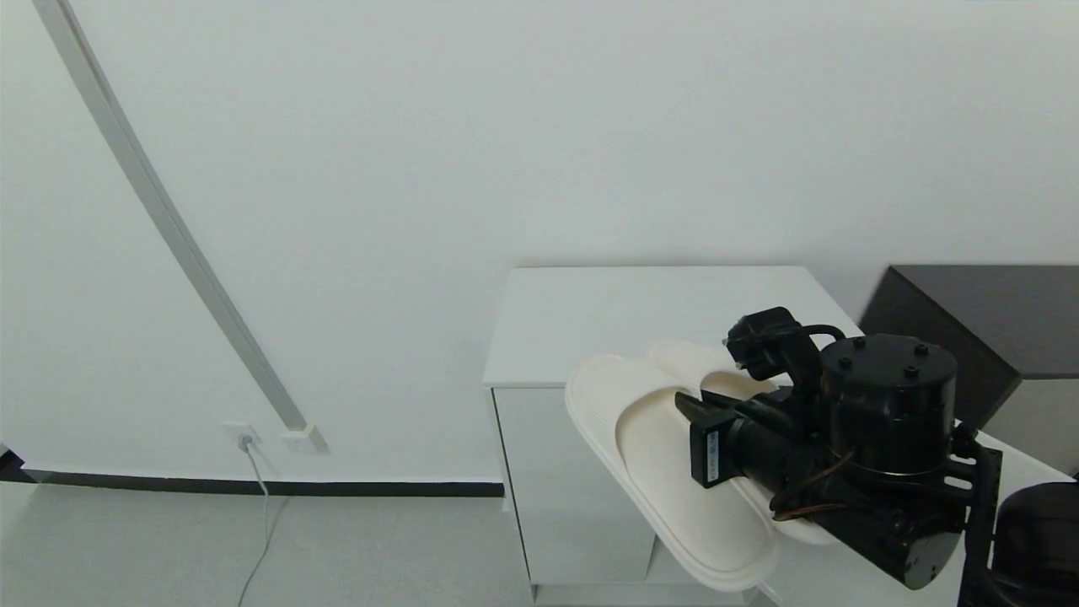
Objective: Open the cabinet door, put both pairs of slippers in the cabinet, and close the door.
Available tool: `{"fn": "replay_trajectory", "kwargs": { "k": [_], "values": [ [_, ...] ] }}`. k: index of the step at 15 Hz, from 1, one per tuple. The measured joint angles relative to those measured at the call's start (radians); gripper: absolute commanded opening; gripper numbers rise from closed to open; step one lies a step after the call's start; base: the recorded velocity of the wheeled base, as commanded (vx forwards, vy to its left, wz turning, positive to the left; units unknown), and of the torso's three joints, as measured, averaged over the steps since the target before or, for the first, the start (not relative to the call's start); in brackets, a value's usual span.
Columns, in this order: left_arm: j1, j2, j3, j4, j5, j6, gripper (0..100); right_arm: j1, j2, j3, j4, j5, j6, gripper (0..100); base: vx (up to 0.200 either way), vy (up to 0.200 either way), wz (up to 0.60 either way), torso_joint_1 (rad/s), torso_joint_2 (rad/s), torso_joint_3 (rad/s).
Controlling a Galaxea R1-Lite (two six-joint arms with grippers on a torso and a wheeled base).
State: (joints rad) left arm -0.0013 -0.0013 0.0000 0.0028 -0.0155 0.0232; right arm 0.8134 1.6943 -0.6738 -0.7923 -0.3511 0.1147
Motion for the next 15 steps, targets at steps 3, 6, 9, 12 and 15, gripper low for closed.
{"fn": "replay_trajectory", "kwargs": {
  "k": [3,6,9,12,15],
  "values": [
    [-0.001,0.000,0.000,0.000,0.000,0.000,0,0.004,0.000,0.003,-0.001,0.000,-0.001,0,0.000,0.000,0.00,0.000,0.00,0.000],
    [0.000,0.000,0.000,0.000,0.000,0.000,0,0.004,0.000,0.006,-0.001,0.000,-0.001,0,0.000,0.000,0.00,0.000,0.00,0.000],
    [0.000,0.000,0.000,0.000,0.000,0.001,0,0.005,0.000,0.010,-0.001,-0.002,-0.001,0,0.000,0.000,0.00,0.000,0.00,0.000],
    [-0.001,0.000,0.000,0.000,0.000,0.003,0,0.007,0.000,0.011,-0.001,-0.002,-0.001,0,0.000,-0.133,0.00,0.003,0.00,0.005],
    [-0.001,0.000,0.000,0.000,0.000,0.004,0,0.007,0.001,0.011,-0.002,-0.001,-0.001,0,0.000,-0.200,0.00,0.007,0.00,0.004]
  ]
}}
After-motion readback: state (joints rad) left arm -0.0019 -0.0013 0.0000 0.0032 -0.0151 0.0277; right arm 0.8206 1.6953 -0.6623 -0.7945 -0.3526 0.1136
